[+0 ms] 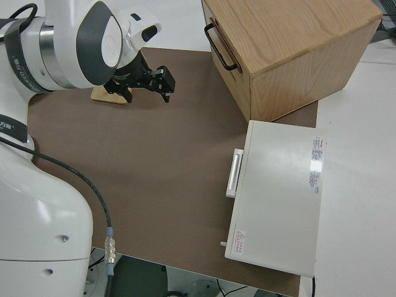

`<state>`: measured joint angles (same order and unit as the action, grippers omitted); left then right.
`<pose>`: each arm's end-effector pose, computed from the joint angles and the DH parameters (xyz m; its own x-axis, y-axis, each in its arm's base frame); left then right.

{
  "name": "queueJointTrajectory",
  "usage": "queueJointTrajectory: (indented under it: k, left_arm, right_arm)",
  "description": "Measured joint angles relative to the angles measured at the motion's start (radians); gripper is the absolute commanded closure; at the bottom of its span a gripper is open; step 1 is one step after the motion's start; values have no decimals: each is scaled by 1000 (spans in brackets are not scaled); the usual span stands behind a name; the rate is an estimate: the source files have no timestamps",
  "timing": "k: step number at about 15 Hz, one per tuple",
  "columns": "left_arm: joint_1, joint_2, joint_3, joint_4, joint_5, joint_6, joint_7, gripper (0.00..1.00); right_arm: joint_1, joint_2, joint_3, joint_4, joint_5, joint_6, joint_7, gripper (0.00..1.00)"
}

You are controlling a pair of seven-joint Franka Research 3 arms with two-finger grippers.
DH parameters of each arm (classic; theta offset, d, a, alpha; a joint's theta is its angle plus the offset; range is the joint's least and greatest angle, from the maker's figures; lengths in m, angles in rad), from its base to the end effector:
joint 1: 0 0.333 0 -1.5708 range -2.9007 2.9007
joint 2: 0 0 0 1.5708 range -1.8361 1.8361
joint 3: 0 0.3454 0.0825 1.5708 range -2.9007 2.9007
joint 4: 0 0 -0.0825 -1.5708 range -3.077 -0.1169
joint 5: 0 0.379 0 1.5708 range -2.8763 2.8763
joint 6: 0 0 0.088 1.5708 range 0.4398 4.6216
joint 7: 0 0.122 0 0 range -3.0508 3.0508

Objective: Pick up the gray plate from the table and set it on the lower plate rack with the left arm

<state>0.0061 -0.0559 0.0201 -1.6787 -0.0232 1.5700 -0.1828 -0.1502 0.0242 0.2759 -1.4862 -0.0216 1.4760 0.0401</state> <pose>0.5272 0.0113 0.6187 0.9767 0.2073 -0.0563 0.2084 -0.9779 0.0143 0.5439 0.0637 0.6571 0.9960 0.0835 -0.0328 0.0841 -0.9963 0.0163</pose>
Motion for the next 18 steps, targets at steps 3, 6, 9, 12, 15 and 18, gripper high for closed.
queueJointTrajectory:
  k: [3, 6, 9, 12, 15, 18]
  left_arm:
    - [0, 0, 2, -73, 4, 71, 0, 7]
    - [0, -7, 3, -155, 6, 161, 0, 7]
    - [0, -33, 8, -259, 33, 253, 1, 9]
    - [0, -69, 13, -357, 46, 333, 1, 9]
    - [0, -105, 23, -452, 65, 395, 2, 9]
    - [0, -129, 26, -539, 71, 448, 2, 9]
  right_arm:
    - [0, 0, 0, 0, 0, 0, 0, 17]
    - [0, 0, 0, 0, 0, 0, 0, 17]
    - [0, 0, 0, 0, 0, 0, 0, 17]
    - [0, 0, 0, 0, 0, 0, 0, 17]
    - [0, 0, 0, 0, 0, 0, 0, 17]
    - [0, 0, 0, 0, 0, 0, 0, 17]
